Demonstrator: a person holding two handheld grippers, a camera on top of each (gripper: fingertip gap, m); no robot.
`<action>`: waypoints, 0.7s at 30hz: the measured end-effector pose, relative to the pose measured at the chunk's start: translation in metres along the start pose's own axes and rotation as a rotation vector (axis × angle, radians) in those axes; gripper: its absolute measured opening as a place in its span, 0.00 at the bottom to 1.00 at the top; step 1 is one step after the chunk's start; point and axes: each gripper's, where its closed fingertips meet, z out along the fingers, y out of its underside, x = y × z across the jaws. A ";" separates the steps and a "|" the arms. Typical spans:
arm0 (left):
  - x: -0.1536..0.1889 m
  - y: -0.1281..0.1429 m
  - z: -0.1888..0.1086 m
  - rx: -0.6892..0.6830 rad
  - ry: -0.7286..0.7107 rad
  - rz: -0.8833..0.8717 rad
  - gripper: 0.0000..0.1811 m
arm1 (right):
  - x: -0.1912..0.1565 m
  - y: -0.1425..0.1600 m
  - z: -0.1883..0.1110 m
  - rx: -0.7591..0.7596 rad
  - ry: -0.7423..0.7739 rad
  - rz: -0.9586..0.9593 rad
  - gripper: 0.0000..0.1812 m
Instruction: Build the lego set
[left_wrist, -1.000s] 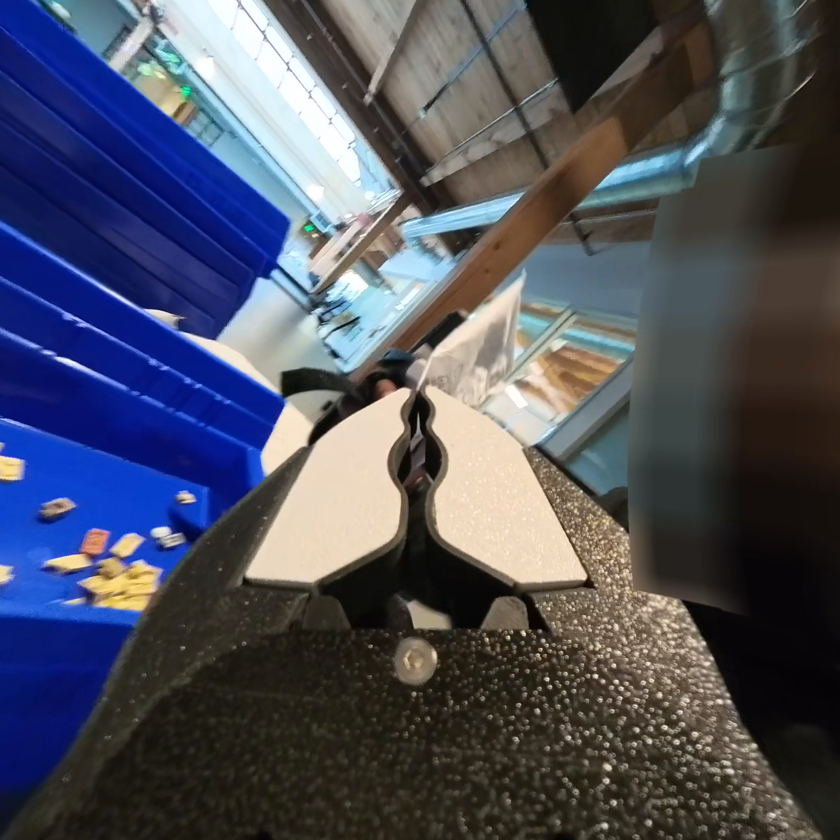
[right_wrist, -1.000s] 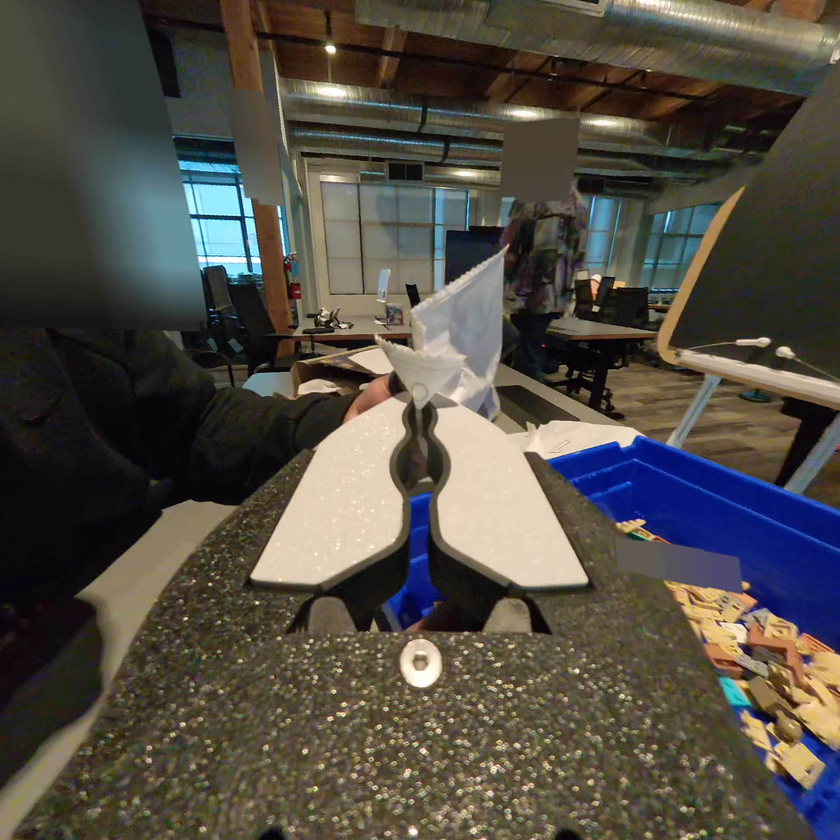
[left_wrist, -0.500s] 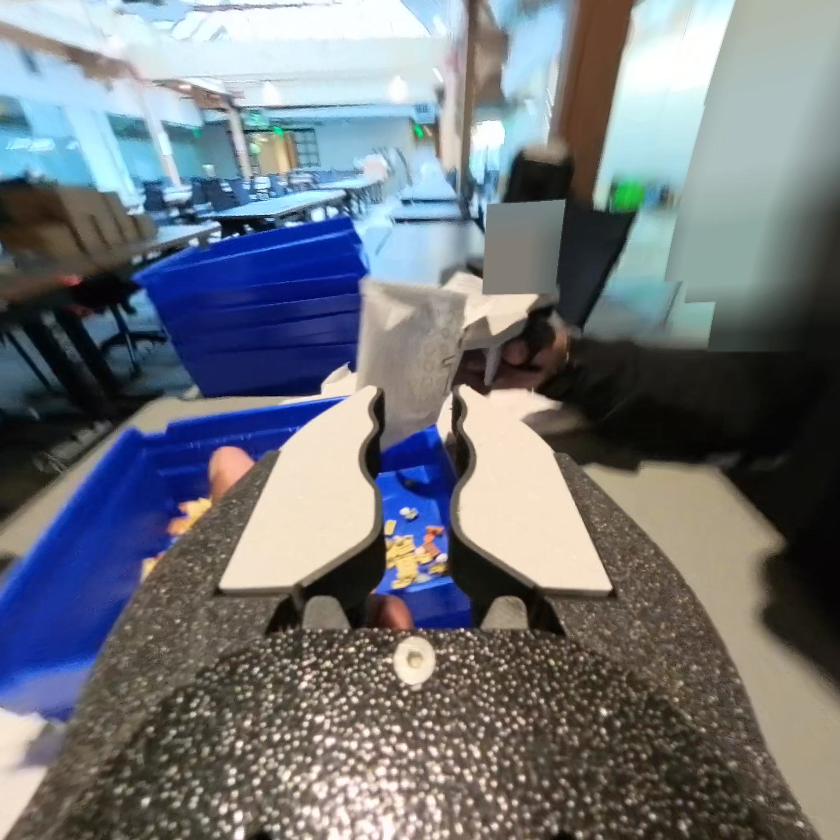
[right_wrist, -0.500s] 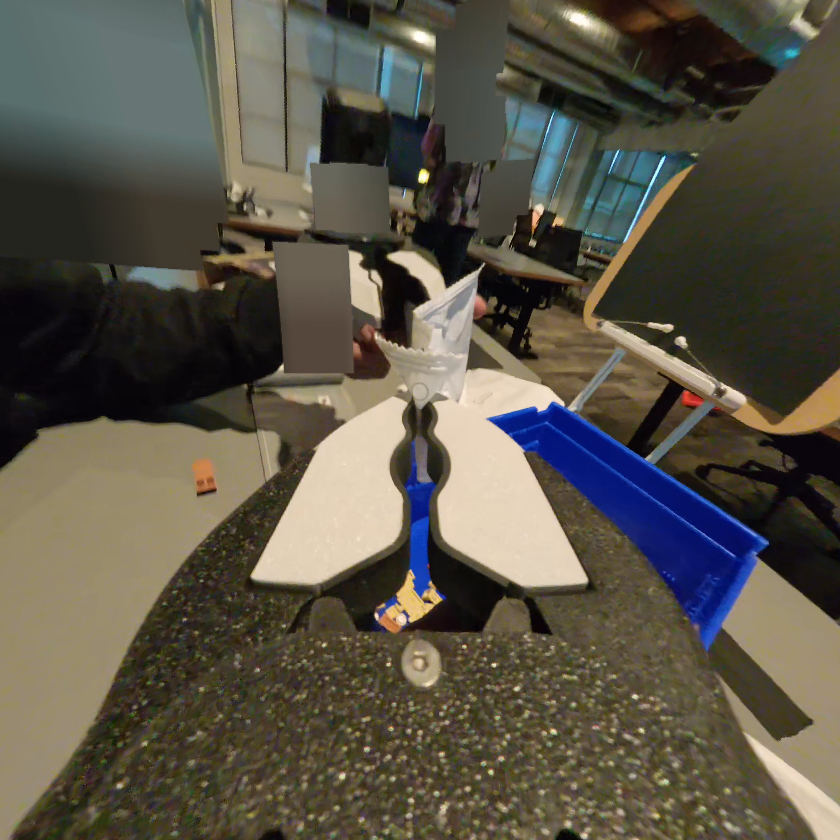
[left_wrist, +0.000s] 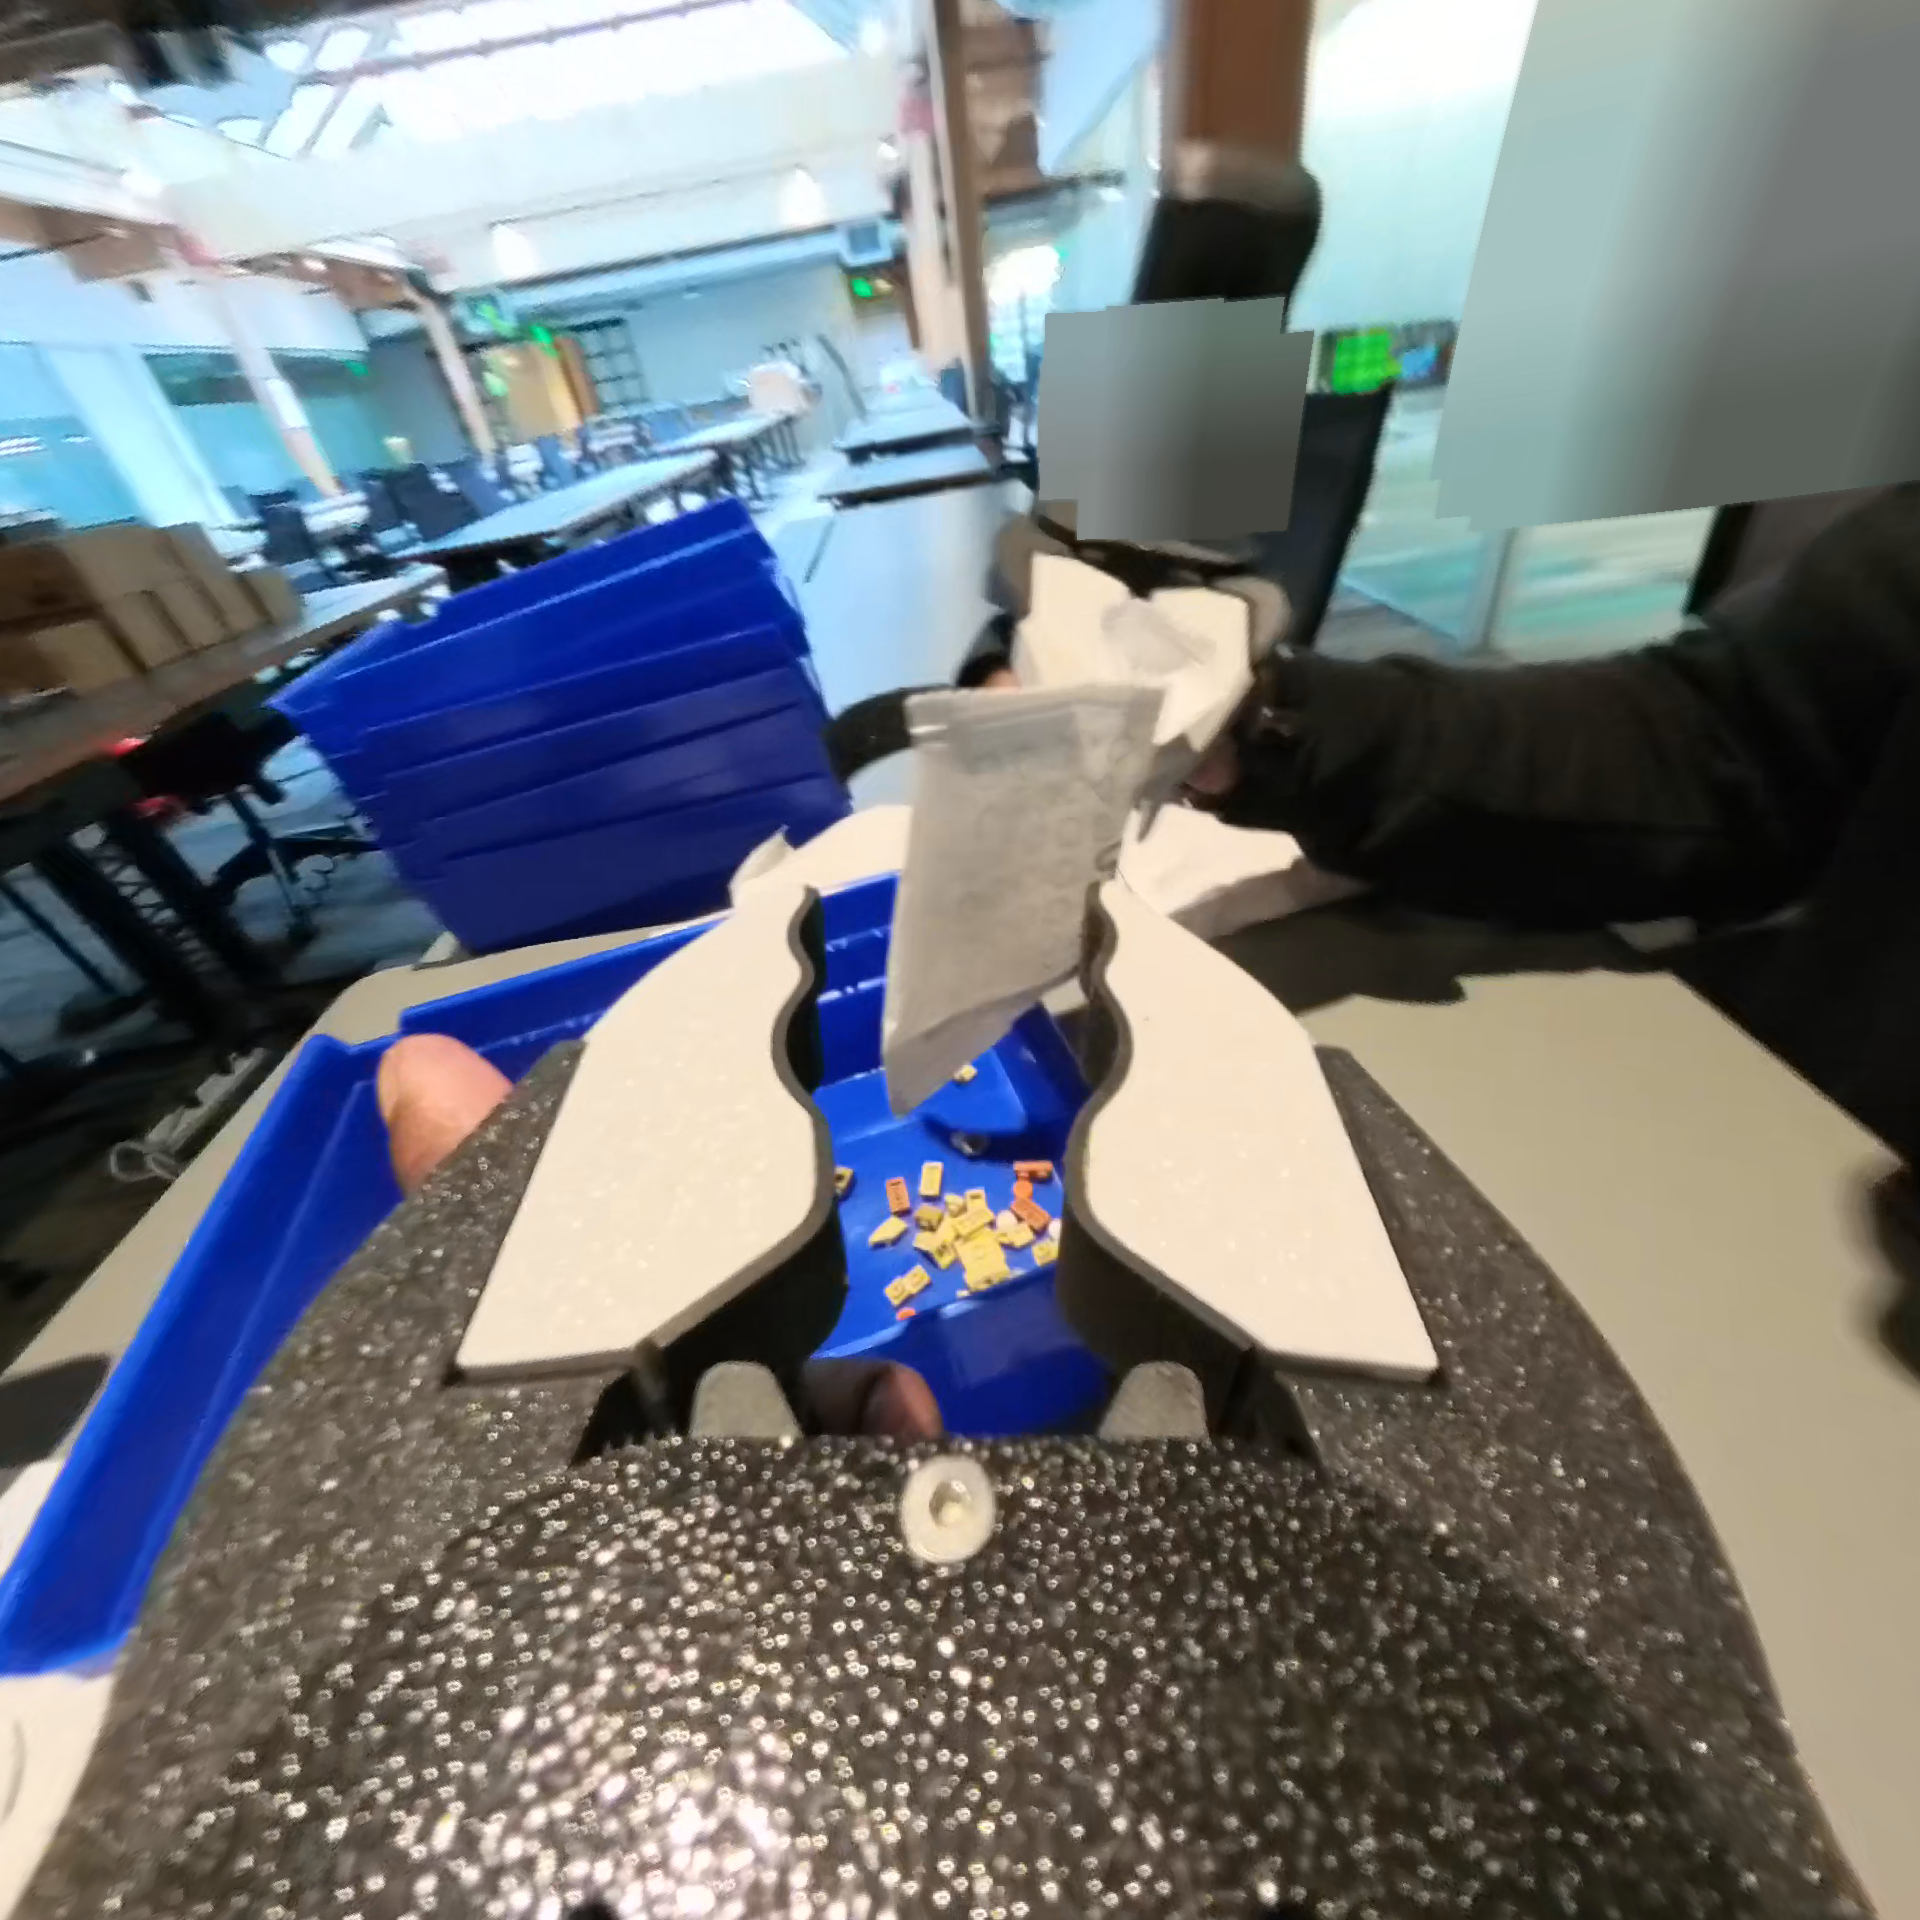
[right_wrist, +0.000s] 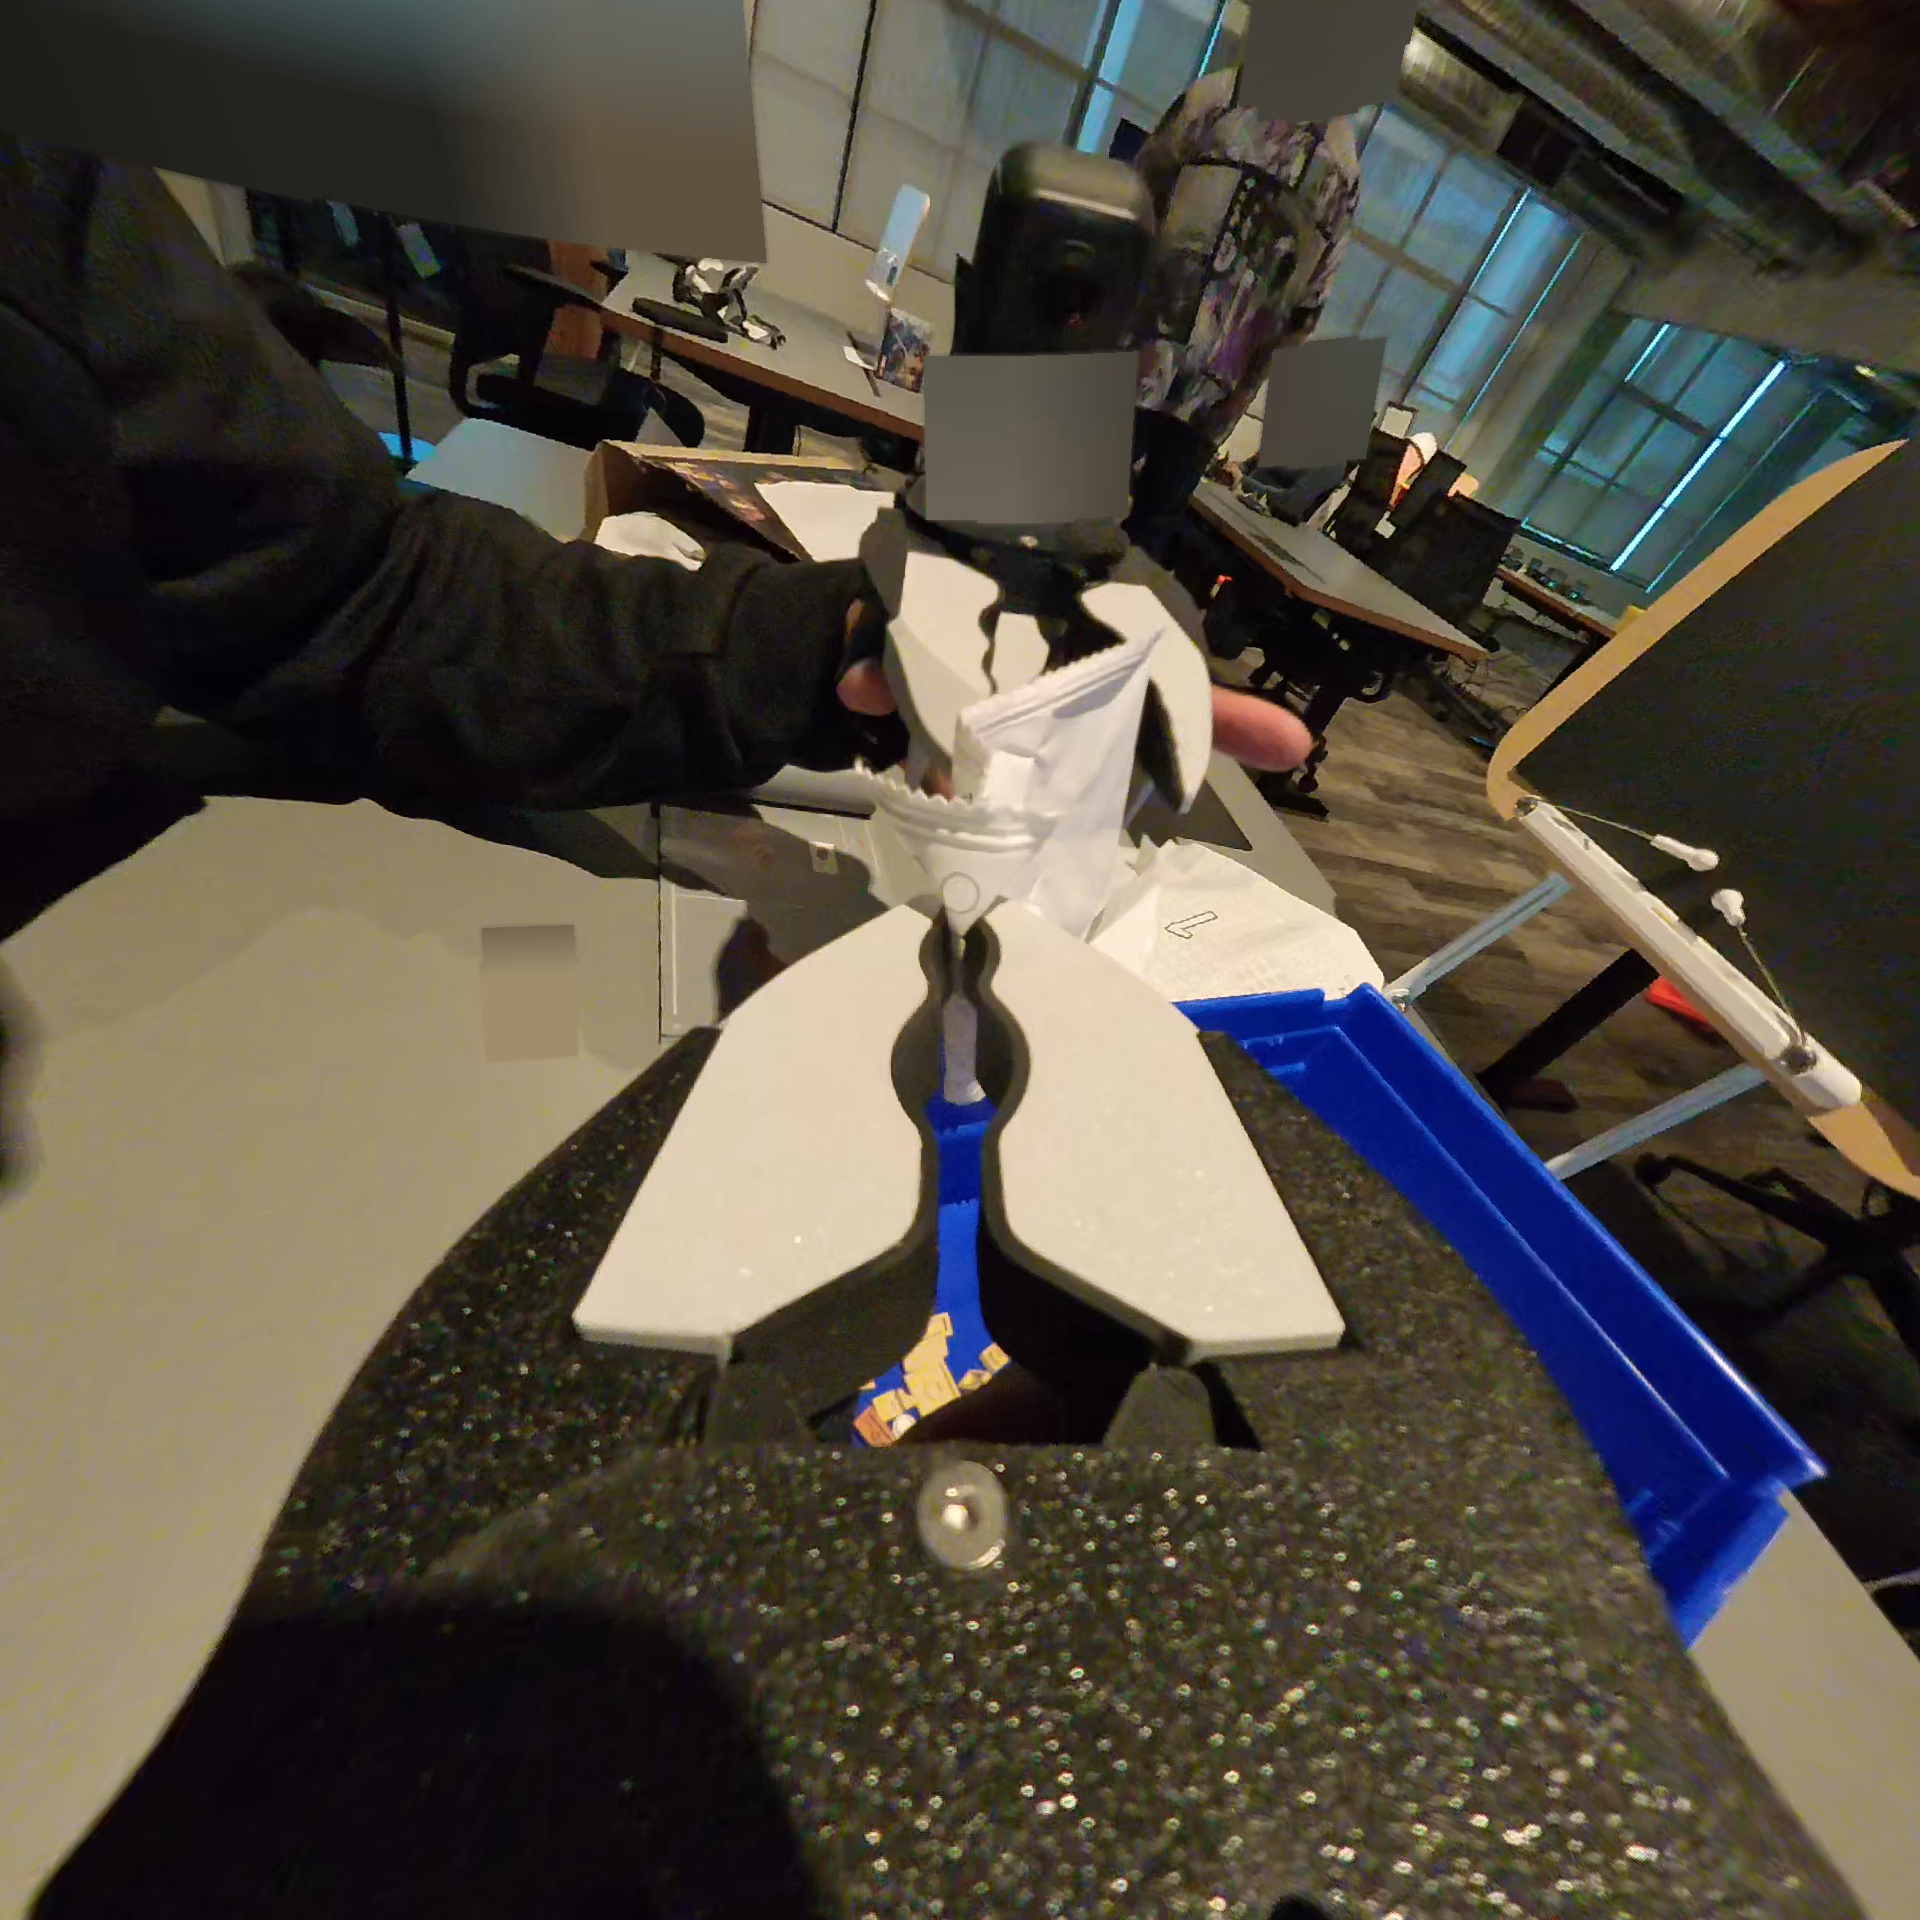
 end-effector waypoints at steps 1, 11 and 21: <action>0.003 0.003 0.003 -0.021 0.010 0.016 0.26 | 0.000 -0.001 0.001 0.001 -0.006 -0.002 0.00; 0.004 0.015 0.015 0.053 0.071 -0.106 0.01 | 0.015 0.006 -0.005 0.039 0.036 0.038 0.00; -0.006 0.018 0.020 0.157 0.022 -0.272 0.00 | 0.051 0.021 -0.024 0.048 0.289 0.183 0.10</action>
